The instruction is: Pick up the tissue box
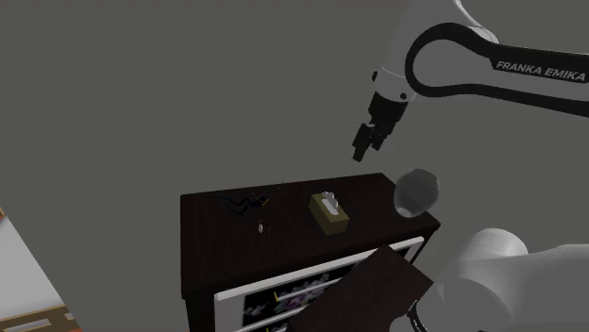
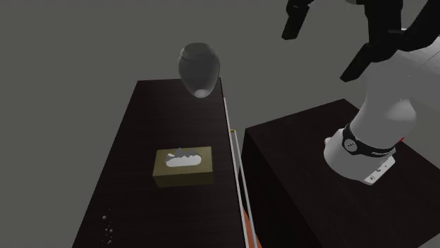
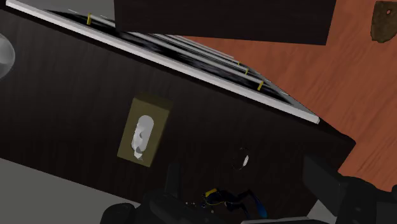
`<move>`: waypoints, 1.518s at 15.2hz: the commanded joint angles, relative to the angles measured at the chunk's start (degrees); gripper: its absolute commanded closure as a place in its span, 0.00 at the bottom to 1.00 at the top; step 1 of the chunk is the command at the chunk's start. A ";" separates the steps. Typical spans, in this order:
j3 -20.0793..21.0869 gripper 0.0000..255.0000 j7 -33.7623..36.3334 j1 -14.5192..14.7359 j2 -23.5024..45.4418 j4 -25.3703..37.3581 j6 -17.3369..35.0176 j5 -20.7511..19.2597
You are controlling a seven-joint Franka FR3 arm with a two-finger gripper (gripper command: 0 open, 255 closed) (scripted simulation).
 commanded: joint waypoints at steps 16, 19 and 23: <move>-5.95 0.00 -14.12 -2.39 20.75 -8.69 28.71 -13.99; -6.83 0.00 -15.82 -3.38 26.94 -8.09 34.43 -17.31; -7.79 0.00 -17.25 -4.82 35.80 -5.96 41.46 -22.22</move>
